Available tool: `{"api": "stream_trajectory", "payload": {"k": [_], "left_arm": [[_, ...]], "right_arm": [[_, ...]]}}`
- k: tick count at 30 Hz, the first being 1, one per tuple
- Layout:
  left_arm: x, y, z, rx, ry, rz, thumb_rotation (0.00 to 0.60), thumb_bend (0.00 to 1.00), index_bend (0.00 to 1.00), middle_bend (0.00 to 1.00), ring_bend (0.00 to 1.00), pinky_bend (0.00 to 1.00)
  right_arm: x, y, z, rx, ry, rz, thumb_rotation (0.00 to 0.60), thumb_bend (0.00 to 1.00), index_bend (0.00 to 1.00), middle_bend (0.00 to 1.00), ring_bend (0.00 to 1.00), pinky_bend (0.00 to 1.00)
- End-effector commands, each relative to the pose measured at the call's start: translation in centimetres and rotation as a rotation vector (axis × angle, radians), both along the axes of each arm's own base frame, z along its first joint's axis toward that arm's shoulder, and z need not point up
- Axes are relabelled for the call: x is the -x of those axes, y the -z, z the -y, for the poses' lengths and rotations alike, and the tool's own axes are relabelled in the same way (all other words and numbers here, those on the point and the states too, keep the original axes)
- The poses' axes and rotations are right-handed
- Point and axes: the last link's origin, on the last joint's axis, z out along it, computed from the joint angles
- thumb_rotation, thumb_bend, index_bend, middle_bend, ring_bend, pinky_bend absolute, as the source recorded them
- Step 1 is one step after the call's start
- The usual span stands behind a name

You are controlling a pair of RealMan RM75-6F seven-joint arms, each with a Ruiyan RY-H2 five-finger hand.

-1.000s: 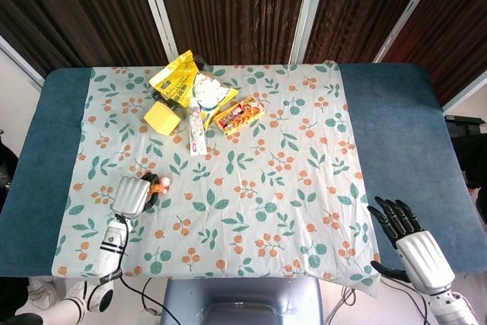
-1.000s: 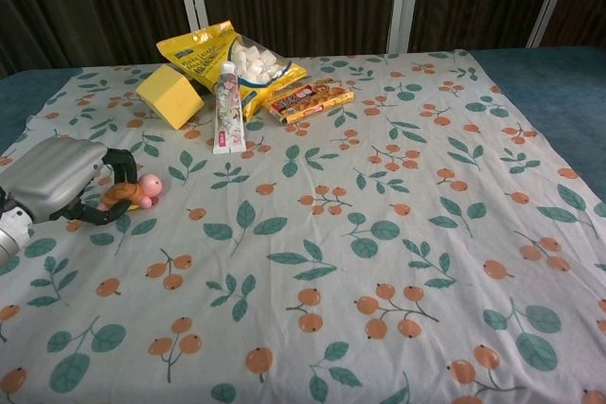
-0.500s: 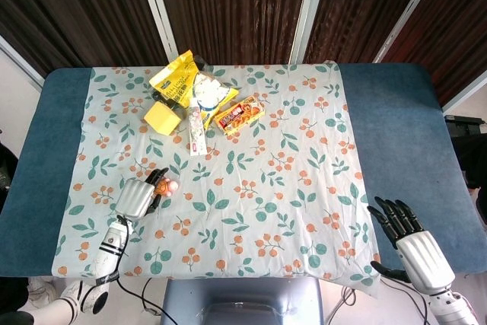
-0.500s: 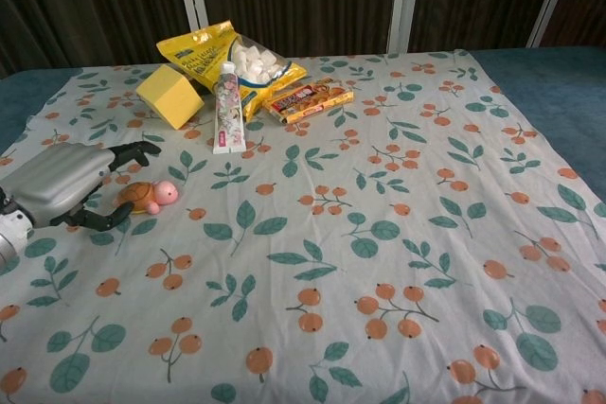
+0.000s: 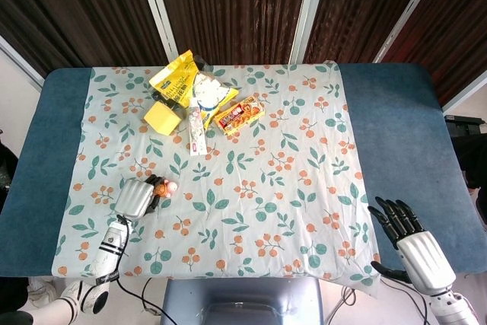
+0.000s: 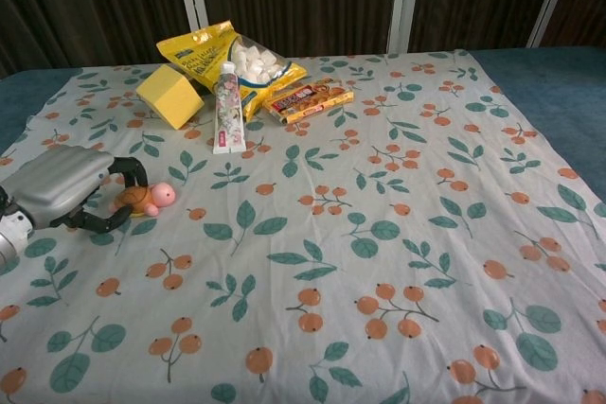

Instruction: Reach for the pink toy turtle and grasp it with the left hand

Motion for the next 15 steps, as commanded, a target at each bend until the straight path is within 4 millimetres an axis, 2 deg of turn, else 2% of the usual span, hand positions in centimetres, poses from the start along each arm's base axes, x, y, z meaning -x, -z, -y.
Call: {"api": "stream_trajectory", "payload": {"k": [1, 6, 9, 11, 12, 13, 15], "left_arm": [[-0.13, -0.03, -0.01, -0.014, 0.002, 0.014, 0.600, 0.43, 0.59, 0.64, 0.98, 1.00], [-0.43, -0.21, -0.02, -0.074, 0.019, 0.045, 0.600, 0.44, 0.83, 0.90, 1.00, 1.00], [-0.39, -0.18, -0.02, -0.086, 0.029, 0.043, 0.600, 0.44, 0.86, 0.94, 1.00, 1.00], [-0.30, -0.09, -0.02, -0.077, 0.031, 0.041, 0.600, 0.44, 0.84, 0.92, 1.00, 1.00], [-0.23, -0.05, 0.00, -0.071, 0.033, 0.035, 0.600, 0.44, 0.80, 0.88, 1.00, 1.00], [-0.10, 0.03, 0.03, -0.061, 0.034, 0.022, 0.600, 0.44, 0.76, 0.82, 1.00, 1.00], [0.06, 0.13, 0.06, -0.040, 0.034, 0.010, 0.600, 0.44, 0.59, 0.65, 0.99, 1.00]], "right_arm": [[-0.01, 0.00, 0.01, 0.000, 0.000, 0.000, 0.600, 0.12, 0.00, 0.00, 0.00, 0.00], [-0.02, -0.01, 0.00, 0.001, 0.000, 0.000, 0.600, 0.12, 0.00, 0.00, 0.00, 0.00], [-0.02, 0.04, 0.01, -0.001, 0.000, 0.000, 0.600, 0.12, 0.00, 0.00, 0.00, 0.00], [-0.02, 0.06, 0.01, -0.002, 0.000, 0.000, 0.600, 0.12, 0.00, 0.00, 0.00, 0.00], [-0.02, 0.07, 0.01, -0.002, -0.001, 0.000, 0.600, 0.12, 0.00, 0.00, 0.00, 0.00], [-0.03, 0.05, -0.01, -0.002, -0.001, 0.000, 0.600, 0.12, 0.00, 0.00, 0.00, 0.00], [-0.04, 0.03, -0.01, -0.001, -0.001, 0.000, 0.600, 0.12, 0.00, 0.00, 0.00, 0.00]]}}
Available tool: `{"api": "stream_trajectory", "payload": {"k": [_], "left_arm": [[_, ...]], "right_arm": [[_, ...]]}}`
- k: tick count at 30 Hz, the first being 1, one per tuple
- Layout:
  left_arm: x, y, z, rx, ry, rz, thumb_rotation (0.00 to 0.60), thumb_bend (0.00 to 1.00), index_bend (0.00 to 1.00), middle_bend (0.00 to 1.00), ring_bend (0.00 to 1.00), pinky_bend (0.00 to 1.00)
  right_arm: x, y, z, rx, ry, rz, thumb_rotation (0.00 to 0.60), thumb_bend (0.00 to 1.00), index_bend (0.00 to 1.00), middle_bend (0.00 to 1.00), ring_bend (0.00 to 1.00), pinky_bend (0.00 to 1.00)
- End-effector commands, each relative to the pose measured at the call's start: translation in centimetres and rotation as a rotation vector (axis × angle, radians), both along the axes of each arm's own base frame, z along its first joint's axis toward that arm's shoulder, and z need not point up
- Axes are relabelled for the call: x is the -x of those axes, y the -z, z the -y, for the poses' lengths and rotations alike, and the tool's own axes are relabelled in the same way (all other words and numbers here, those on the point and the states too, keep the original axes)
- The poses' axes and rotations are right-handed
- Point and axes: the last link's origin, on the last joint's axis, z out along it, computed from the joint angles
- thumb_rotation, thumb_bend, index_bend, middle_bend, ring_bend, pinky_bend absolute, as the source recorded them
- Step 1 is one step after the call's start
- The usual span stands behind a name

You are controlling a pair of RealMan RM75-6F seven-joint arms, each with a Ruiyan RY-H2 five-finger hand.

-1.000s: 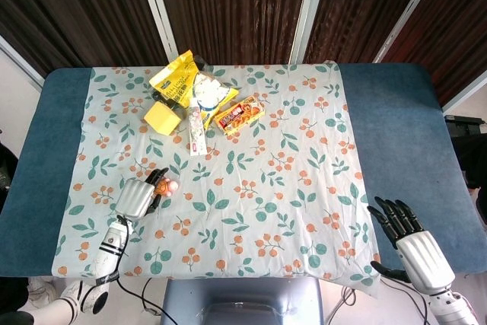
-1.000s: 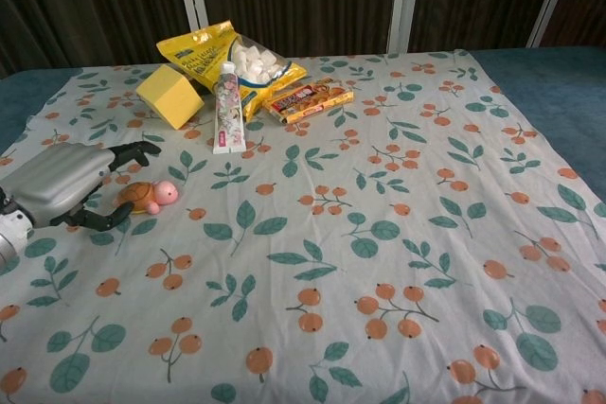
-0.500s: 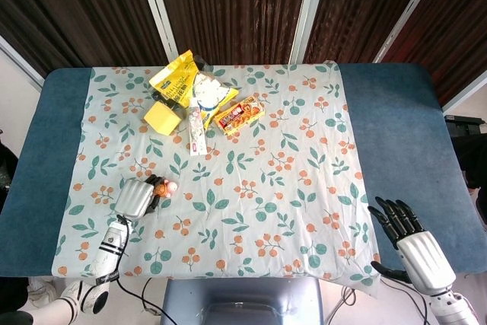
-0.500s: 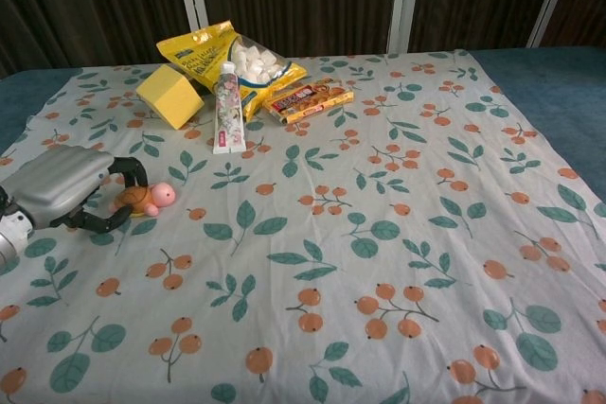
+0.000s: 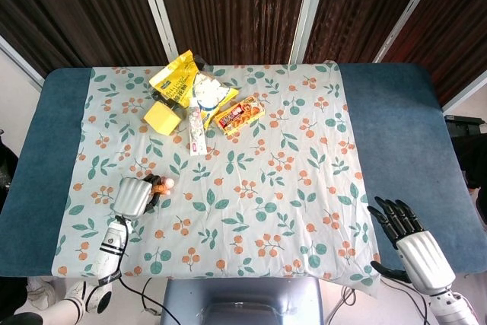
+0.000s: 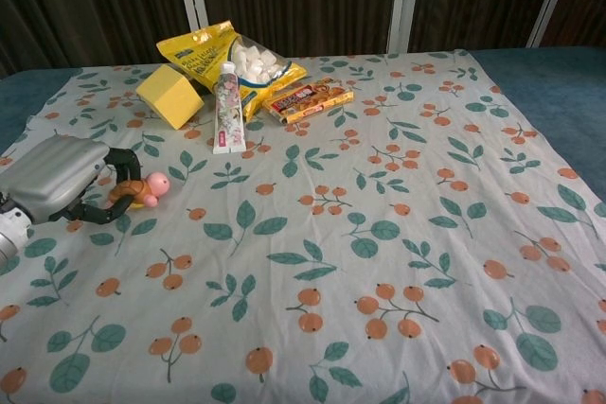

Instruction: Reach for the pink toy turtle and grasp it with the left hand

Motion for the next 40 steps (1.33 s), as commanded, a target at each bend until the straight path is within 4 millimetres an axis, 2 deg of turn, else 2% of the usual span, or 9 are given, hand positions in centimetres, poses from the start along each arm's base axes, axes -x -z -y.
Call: {"api": "stream_trajectory", "payload": {"k": [1, 9, 15, 19, 20, 22, 26, 31, 40], "left_arm": [[0.2, 0.1, 0.1, 0.032, 0.001, -0.021, 0.600, 0.43, 0.49, 0.56, 0.98, 1.00], [0.2, 0.0, 0.5, 0.078, 0.002, -0.017, 0.600, 0.43, 0.07, 0.08, 0.96, 1.00], [-0.5, -1.1, 2.1, 0.083, 0.044, 0.025, 0.600, 0.42, 0.04, 0.03, 0.95, 1.00], [-0.4, -4.9, 6.5, 0.066, 0.129, 0.086, 0.600, 0.42, 0.05, 0.03, 0.77, 1.00], [0.0, -5.8, 7.7, 0.088, 0.124, 0.086, 0.600, 0.42, 0.04, 0.03, 0.63, 0.93], [0.9, -7.9, 10.2, 0.148, 0.087, 0.071, 0.600, 0.41, 0.03, 0.04, 0.27, 0.54], [2.2, -13.6, 15.8, 0.157, -0.046, 0.065, 0.600, 0.40, 0.01, 0.00, 0.01, 0.10], [3.9, -17.4, 20.0, 0.069, -0.082, 0.127, 0.600, 0.39, 0.01, 0.00, 0.00, 0.05], [4.6, -18.0, 19.7, 0.061, -0.087, 0.130, 0.600, 0.39, 0.00, 0.00, 0.00, 0.05]], "right_arm": [[0.0, 0.0, 0.0, 0.001, 0.000, 0.000, 0.600, 0.12, 0.00, 0.00, 0.00, 0.00], [0.0, -0.1, 0.0, 0.002, -0.001, 0.001, 0.600, 0.12, 0.00, 0.00, 0.00, 0.00], [-0.1, -0.1, -0.2, 0.003, -0.004, 0.004, 0.600, 0.12, 0.00, 0.00, 0.00, 0.00], [0.0, -0.2, -0.2, 0.002, -0.004, 0.006, 0.600, 0.12, 0.00, 0.00, 0.00, 0.00], [0.0, -0.2, -0.2, -0.001, -0.004, 0.006, 0.600, 0.12, 0.00, 0.00, 0.00, 0.00], [-0.1, -0.1, -0.2, -0.007, -0.006, 0.006, 0.600, 0.12, 0.00, 0.00, 0.00, 0.00], [-0.3, 0.1, -0.5, -0.020, -0.014, 0.008, 0.600, 0.12, 0.00, 0.00, 0.00, 0.00], [-0.3, 0.4, -0.7, -0.041, 0.009, -0.003, 0.600, 0.12, 0.00, 0.00, 0.00, 0.00], [-0.5, 0.8, -0.9, -0.063, 0.004, -0.013, 0.600, 0.12, 0.00, 0.00, 0.00, 0.00]]}}
